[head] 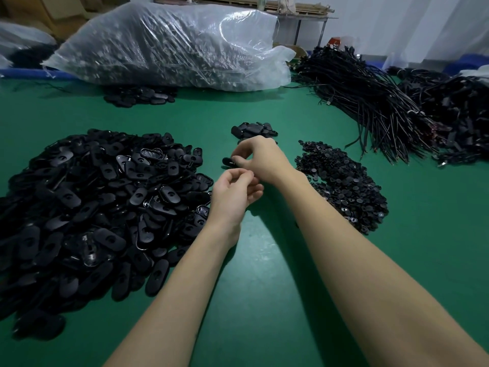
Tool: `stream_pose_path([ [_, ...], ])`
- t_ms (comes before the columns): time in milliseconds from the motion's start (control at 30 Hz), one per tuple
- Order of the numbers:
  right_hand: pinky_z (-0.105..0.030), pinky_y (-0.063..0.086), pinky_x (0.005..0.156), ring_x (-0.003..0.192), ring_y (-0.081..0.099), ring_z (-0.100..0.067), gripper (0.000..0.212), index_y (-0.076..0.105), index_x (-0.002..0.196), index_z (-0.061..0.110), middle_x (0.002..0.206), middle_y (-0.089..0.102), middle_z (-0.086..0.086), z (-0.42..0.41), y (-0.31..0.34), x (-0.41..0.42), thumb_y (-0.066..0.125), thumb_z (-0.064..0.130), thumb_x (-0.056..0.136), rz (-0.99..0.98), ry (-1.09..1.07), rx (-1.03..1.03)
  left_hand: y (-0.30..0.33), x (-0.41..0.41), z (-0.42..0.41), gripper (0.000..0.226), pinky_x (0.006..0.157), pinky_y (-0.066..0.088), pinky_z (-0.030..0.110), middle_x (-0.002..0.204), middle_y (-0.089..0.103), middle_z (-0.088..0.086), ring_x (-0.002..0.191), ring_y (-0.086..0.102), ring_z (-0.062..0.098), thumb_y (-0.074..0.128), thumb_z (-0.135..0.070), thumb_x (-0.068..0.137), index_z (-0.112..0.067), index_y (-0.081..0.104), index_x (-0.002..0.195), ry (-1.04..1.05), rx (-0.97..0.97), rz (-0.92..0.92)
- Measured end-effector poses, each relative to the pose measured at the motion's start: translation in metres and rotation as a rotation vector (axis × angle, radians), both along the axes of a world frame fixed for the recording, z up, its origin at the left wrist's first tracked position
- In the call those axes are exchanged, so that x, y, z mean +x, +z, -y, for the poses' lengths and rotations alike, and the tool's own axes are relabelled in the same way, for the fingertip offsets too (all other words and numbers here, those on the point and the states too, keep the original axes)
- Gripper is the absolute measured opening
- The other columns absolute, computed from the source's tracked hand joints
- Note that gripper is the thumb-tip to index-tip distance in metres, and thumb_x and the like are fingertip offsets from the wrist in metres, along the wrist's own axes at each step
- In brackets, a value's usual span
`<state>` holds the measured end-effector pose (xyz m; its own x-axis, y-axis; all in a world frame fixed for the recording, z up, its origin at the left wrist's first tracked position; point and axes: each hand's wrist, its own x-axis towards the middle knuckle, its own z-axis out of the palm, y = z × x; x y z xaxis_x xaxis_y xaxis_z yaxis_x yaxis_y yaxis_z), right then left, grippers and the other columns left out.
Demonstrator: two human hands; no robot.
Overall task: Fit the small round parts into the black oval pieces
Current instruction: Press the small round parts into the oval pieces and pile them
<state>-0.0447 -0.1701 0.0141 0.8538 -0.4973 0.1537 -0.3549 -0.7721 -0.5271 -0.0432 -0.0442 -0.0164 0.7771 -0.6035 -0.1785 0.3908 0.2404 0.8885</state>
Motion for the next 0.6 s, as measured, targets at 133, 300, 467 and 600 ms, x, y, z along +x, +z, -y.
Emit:
stream_pose_path([
  [133,-0.024,0.053,0.075,0.074,0.067,-0.002,0.012,0.080,0.098,0.020,0.083,0.074,0.009,0.003,0.001,-0.023,0.069,0.024,0.095,0.115,-0.036,0.179,0.001,-0.001,-0.001,0.008,0.067,0.056,0.020,0.083,0.068,0.004,0.068,0.070,0.009,0.057,-0.009,0.100,-0.010,0.059,0.093,-0.003,-0.013,-0.013],
  [300,-0.029,0.060,0.072,0.070,0.067,-0.015,0.013,0.078,0.098,0.014,0.089,0.078,-0.011,0.006,0.010,-0.060,0.067,0.021,0.097,0.147,-0.036,0.511,0.000,0.000,-0.001,0.014,0.068,0.057,0.021,0.106,0.063,0.010,0.074,0.072,0.012,0.061,-0.011,0.099,-0.012,0.052,0.110,0.054,-0.014,-0.027],
  [467,-0.021,0.058,0.066,0.066,0.065,-0.012,0.016,0.076,0.102,0.004,0.081,0.072,-0.008,0.002,0.010,-0.085,0.068,0.017,0.098,0.112,0.014,0.676,-0.002,-0.005,-0.001,0.007,0.067,0.055,0.019,0.094,0.066,0.008,0.069,0.070,0.008,0.061,-0.009,0.099,-0.012,0.060,0.104,0.060,-0.006,0.088],
  [600,-0.022,0.056,0.069,0.078,0.069,-0.008,0.020,0.078,0.101,0.022,0.093,0.077,0.006,0.010,0.006,-0.095,0.065,0.037,0.097,0.080,-0.213,0.296,-0.003,-0.007,-0.002,0.012,0.069,0.056,0.019,0.094,0.067,0.011,0.070,0.071,0.009,0.058,-0.003,0.099,-0.014,0.064,0.102,0.079,-0.006,0.132],
])
